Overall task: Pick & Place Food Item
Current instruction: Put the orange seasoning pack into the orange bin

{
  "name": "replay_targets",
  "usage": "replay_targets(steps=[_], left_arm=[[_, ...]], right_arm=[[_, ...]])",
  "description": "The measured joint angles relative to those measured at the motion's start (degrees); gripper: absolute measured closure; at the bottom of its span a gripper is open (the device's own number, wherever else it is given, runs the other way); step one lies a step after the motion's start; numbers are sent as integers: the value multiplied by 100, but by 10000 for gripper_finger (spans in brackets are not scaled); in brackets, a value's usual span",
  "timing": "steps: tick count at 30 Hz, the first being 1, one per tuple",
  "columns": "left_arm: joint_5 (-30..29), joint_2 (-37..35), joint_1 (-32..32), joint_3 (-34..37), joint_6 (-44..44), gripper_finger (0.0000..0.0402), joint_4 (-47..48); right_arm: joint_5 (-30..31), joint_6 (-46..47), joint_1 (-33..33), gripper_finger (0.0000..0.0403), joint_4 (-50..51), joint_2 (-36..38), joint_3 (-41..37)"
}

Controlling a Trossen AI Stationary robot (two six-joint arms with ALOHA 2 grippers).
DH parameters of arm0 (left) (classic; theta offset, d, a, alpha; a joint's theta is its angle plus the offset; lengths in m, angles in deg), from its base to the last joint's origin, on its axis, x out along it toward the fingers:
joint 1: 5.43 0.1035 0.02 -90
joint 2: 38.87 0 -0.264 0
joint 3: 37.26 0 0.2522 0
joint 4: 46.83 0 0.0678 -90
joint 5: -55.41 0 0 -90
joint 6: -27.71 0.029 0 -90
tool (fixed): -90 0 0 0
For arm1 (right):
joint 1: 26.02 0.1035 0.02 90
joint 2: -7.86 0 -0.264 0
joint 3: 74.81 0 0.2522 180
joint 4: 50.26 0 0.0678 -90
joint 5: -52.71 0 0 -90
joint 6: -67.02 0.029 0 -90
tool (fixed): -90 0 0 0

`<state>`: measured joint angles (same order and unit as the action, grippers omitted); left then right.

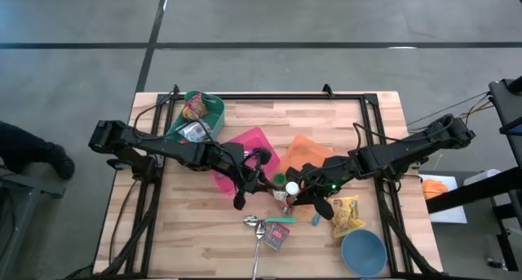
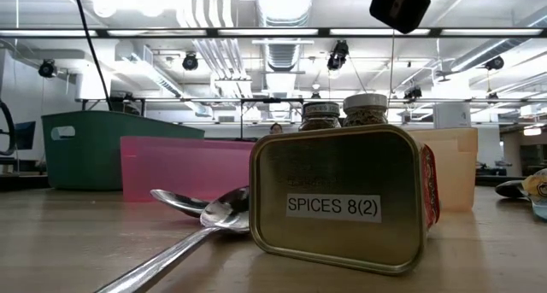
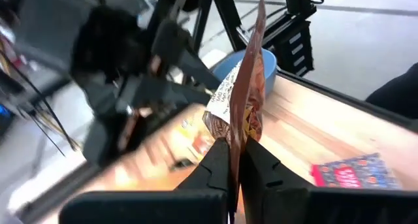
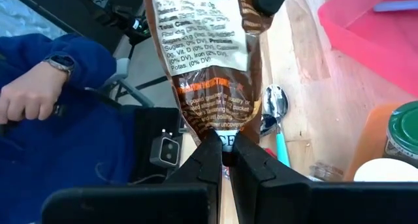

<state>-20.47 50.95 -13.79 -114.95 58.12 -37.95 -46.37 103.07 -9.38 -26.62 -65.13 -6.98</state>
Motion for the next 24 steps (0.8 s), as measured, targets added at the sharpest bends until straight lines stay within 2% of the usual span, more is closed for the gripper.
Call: replay_targets(steps=[4, 7, 10, 16, 19, 24], left_arm=[[-113, -50, 4, -200, -627, 397, 737], [-567, -117, 0, -469, -1064, 398, 1486], [-818, -182, -2, -690, -1320, 398, 2300], [-927, -359, -2, -806, -1509, 398, 3062], [-1329, -406, -7, -814, -1795, 398, 3110], [-1628, -401, -1, -815, -2047, 398, 3031]], right_arm=[[30, 213, -2, 394, 6, 0, -4], [115, 307, -16, 385, -17, 0, -4], [161, 266, -37, 353, -23, -1, -3], [353, 13, -15, 274, -63, 11, 4], [903, -4, -22, 242, -87, 11, 4], [2213, 15, -20, 213, -195, 9, 4]])
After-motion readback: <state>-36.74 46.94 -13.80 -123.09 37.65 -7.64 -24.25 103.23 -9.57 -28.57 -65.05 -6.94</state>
